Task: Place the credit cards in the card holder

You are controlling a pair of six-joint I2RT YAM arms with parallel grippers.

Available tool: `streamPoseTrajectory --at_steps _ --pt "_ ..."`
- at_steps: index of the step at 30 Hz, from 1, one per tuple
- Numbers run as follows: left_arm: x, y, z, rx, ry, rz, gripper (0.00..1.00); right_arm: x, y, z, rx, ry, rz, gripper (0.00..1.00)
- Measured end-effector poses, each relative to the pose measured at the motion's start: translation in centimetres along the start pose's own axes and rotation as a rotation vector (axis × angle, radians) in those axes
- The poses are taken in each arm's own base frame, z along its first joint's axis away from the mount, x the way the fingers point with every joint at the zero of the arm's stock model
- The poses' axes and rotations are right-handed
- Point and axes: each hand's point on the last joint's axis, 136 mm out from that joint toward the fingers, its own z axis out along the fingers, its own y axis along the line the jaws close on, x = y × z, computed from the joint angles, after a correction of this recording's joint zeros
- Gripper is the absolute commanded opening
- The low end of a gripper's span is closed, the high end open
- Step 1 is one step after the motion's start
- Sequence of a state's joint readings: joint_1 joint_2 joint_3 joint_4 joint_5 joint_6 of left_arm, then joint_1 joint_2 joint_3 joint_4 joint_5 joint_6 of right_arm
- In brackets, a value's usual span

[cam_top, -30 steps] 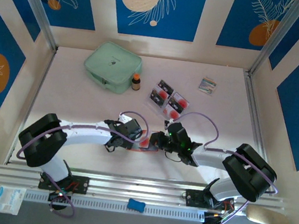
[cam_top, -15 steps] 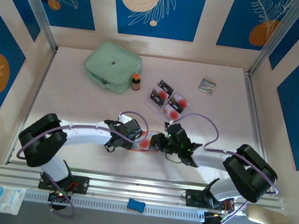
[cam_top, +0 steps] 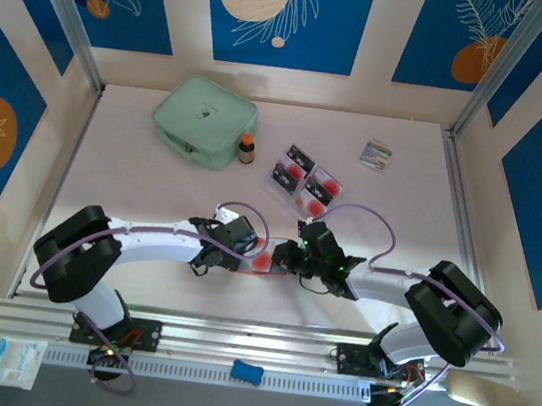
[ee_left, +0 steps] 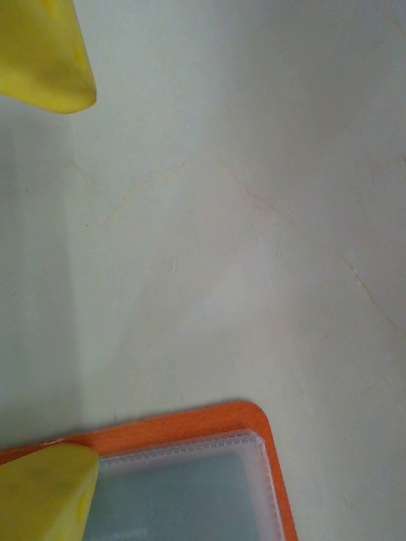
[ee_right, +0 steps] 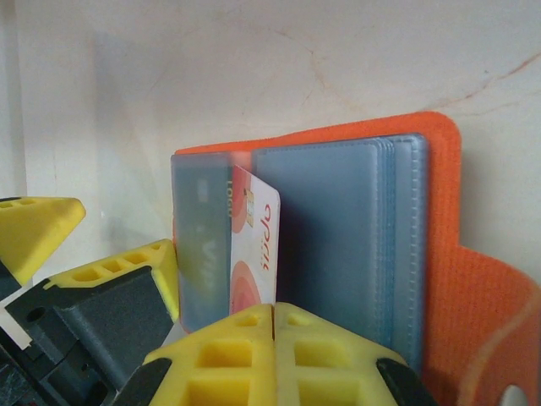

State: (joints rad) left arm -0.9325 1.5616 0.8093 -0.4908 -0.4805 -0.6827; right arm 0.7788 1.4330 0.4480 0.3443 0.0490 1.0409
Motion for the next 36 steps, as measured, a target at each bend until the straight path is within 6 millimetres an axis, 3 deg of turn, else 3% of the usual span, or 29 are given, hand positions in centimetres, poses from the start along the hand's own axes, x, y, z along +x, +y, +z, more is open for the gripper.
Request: streamPoseTrajectory --at_steps 24,35,36 --pt "0.1 0.0 0.1 -0.001 0.0 0.001 1.0 0.6 0.1 1.9 0.055 0.098 0.03 0.0" --pt "-0.6 0.2 -0.7 0.009 -0.032 -0.015 1.0 1.0 1.6 3.5 0.034 0.197 0.002 0.0" --pt "-0.8 0.2 -1.0 0.016 -0.041 -0.021 1.0 1.1 1.8 3.7 0.032 0.21 -0.007 0.04"
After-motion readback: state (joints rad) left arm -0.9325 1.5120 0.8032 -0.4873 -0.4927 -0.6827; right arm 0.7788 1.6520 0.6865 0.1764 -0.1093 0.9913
